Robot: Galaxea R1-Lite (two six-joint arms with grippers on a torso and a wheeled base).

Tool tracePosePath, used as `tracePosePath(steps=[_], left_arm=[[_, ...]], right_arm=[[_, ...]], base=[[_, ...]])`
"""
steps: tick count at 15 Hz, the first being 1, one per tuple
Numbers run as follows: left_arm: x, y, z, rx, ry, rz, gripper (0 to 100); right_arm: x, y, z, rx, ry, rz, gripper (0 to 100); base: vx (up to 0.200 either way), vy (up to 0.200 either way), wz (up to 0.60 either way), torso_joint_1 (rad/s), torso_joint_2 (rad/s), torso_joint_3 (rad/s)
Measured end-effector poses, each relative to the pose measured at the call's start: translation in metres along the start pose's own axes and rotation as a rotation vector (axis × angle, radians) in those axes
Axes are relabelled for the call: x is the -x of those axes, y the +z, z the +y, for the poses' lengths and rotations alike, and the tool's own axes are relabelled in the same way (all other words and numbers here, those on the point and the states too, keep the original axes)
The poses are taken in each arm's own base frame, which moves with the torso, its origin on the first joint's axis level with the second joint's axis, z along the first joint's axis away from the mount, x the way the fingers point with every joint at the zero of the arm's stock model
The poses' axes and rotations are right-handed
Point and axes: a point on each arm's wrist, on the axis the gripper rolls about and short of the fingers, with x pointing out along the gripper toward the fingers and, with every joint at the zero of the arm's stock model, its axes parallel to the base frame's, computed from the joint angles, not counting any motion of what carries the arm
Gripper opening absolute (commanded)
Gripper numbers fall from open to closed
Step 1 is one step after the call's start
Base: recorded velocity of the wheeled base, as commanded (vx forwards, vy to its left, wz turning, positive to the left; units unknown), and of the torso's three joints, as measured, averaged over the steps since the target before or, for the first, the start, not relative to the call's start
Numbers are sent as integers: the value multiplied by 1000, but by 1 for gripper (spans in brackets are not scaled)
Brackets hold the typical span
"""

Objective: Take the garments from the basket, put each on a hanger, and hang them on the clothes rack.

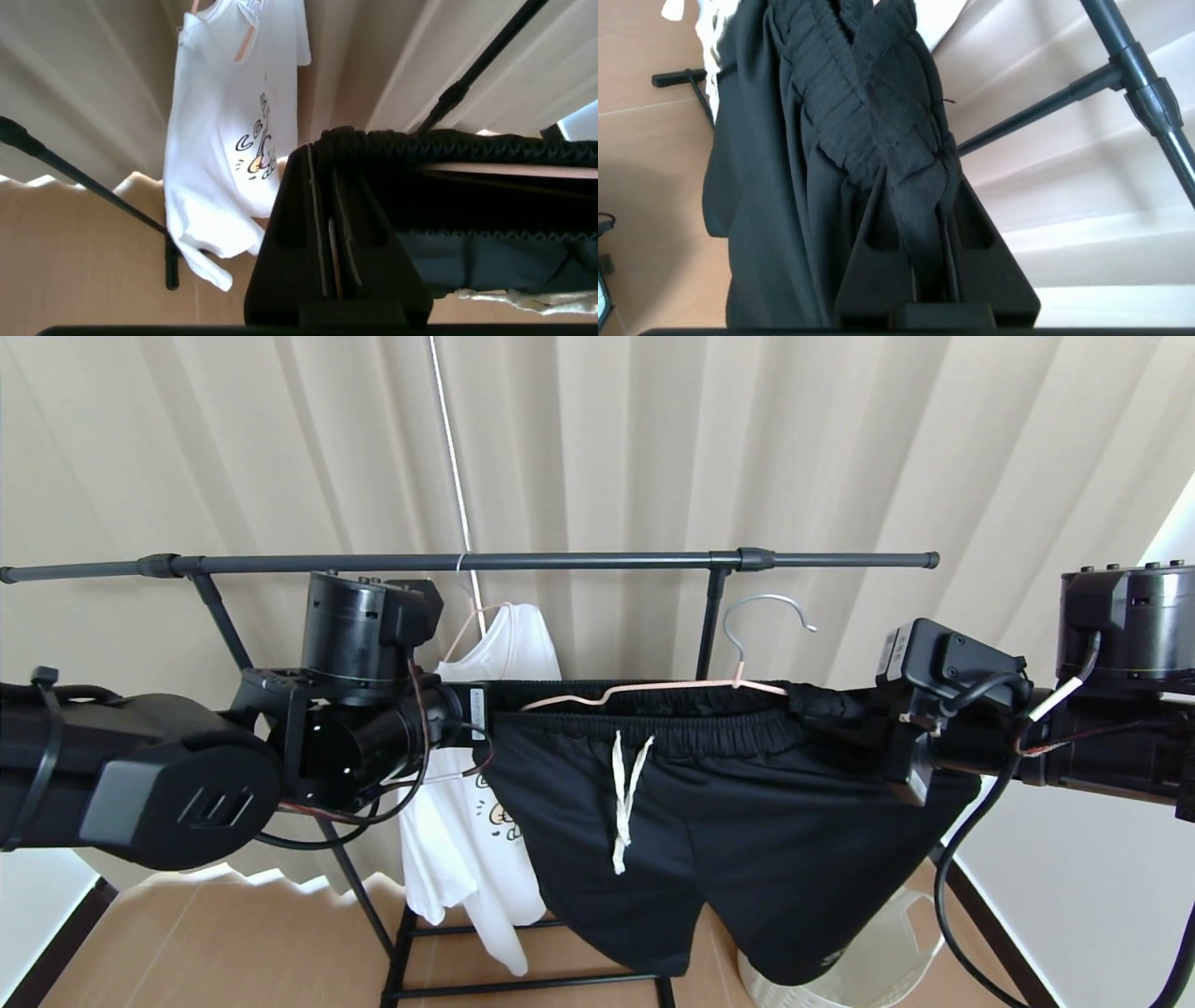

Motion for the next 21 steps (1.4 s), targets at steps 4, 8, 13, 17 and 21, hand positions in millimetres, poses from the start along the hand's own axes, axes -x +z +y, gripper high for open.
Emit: tracePosePath(steps=[4, 8, 13, 17, 21], left_arm=[[10, 18, -4, -27, -2, 49, 0], [24, 35, -12, -58, -23, 88, 0], [45, 48, -26, -114, -68, 158, 0], [57, 47, -41, -148, -145, 186, 0], [65, 50, -54, -149, -248, 196, 0]], right_arm=[[-3, -2, -1, -4, -5, 13, 0], [-6, -4, -3, -5, -6, 18, 0], [-14, -9, -8, -14, -23, 52, 0], [-17, -8, -10, -19, -30, 43, 0], [-19, -5, -8, -53, -22, 34, 0]], base=[[0, 0, 0, 0, 0, 0], [0, 0, 0, 0, 0, 0], [0, 0, 0, 0, 0, 0], [0, 0, 0, 0, 0, 0], [0, 0, 0, 0, 0, 0]])
